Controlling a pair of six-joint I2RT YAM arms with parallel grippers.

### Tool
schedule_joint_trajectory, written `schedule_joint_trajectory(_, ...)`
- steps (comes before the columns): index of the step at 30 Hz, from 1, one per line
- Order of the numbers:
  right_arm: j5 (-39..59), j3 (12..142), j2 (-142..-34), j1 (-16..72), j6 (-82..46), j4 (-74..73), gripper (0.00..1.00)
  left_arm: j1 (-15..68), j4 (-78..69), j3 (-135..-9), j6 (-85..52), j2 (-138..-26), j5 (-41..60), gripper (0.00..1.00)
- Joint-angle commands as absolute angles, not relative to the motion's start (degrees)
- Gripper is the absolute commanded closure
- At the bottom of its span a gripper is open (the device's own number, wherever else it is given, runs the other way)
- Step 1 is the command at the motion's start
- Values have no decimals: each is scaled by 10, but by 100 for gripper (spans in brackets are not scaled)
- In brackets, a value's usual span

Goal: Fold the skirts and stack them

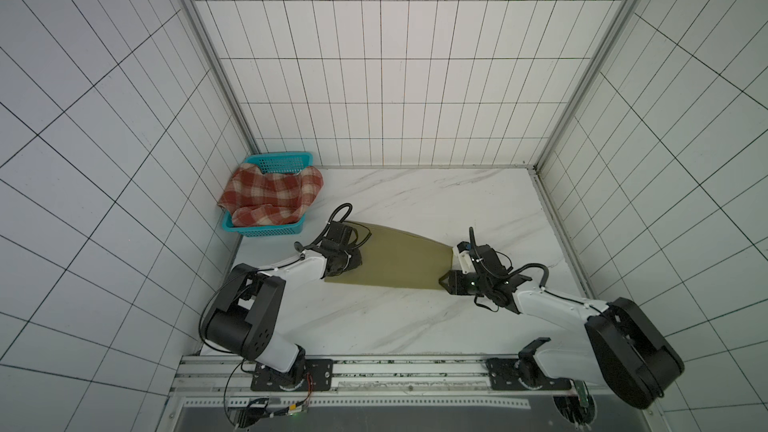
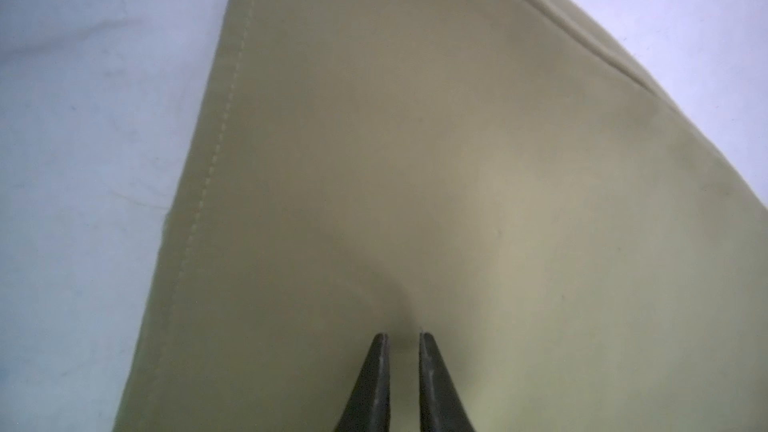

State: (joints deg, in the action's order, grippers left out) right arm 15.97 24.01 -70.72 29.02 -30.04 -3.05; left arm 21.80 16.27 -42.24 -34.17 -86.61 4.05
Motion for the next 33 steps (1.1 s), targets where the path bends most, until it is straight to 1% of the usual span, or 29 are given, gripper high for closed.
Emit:
schedule_joint_trajectory(1, 166, 209, -659, 263, -305, 3, 51, 242, 178, -454, -319, -830, 21, 83)
schedule_joint_trajectory(3, 185, 206, -639, 234, -292, 11, 49, 271, 178, -465, -316, -822, 21, 83)
schedule_joint_trajectory(4, 187, 206, -633, 225, -283, 14, 46, 286, 178, -471, -317, -822, 22, 83)
schedule_joint_trajectory(6, 195, 210, -634, 208, -267, 14, 44, 311, 172, -482, -326, -831, 32, 83)
schedule_joint_trajectory(9, 214, 218, -659, 190, -246, 3, 43, 349, 137, -488, -343, -854, 63, 83)
schedule_joint_trajectory(14, 253, 212, -698, 159, -243, -38, 42, 404, 95, -503, -356, -904, 85, 83)
schedule_joint_trajectory(23, 318, 189, -746, 118, -257, -105, 40, 429, 41, -496, -382, -975, 118, 83)
schedule_joint_trajectory(33, 363, 170, -805, 113, -290, -188, 40, 436, 25, -495, -394, -1017, 129, 83)
